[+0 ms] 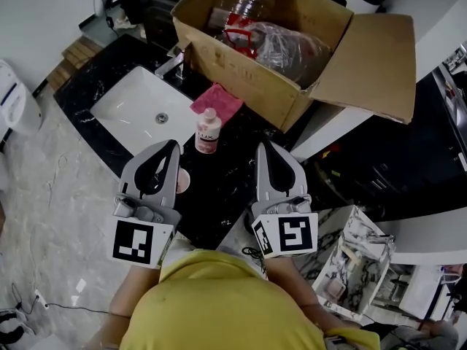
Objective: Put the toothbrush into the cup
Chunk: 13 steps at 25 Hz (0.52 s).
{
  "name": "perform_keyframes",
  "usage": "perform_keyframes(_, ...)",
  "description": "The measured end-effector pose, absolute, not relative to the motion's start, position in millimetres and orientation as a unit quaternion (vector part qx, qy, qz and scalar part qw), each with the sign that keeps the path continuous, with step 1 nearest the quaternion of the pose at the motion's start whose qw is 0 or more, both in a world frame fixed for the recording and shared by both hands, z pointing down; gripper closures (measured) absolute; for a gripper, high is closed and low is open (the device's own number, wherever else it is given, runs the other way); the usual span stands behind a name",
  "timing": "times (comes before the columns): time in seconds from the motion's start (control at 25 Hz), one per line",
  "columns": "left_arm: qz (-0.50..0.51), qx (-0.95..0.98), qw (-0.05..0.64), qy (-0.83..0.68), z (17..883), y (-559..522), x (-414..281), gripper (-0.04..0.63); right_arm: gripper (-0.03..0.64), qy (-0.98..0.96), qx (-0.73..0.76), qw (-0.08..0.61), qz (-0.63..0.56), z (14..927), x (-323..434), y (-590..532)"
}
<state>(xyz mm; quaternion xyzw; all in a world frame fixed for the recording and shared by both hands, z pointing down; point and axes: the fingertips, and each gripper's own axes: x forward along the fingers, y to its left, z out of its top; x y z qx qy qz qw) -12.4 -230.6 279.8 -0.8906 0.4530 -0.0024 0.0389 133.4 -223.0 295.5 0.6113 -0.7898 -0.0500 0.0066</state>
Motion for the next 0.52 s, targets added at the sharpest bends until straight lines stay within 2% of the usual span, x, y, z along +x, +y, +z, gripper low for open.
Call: perform_keyframes(0.52, -0.007, -0.878, 0.045, 0.477, 288.6, -203.8, -4.4, 0.594, 0.604, -0.807, 0.589, 0.003, -0.044, 311.4, 143.2, -200.2)
